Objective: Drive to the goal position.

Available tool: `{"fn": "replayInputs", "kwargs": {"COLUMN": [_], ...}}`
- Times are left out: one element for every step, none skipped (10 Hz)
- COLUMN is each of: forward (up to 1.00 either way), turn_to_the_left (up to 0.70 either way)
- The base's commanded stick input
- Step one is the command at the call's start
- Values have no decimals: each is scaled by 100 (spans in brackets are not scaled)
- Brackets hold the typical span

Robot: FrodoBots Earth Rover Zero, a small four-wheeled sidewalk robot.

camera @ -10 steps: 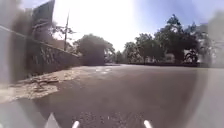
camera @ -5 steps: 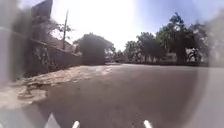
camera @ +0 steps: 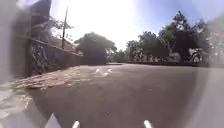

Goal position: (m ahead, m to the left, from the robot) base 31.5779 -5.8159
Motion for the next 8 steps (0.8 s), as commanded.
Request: {"fn": "replayInputs", "kwargs": {"forward": [100, 100, 100, 100, 100, 100, 100, 100], "turn_to_the_left": [0, 0, 0, 0, 0, 0, 0, 0]}}
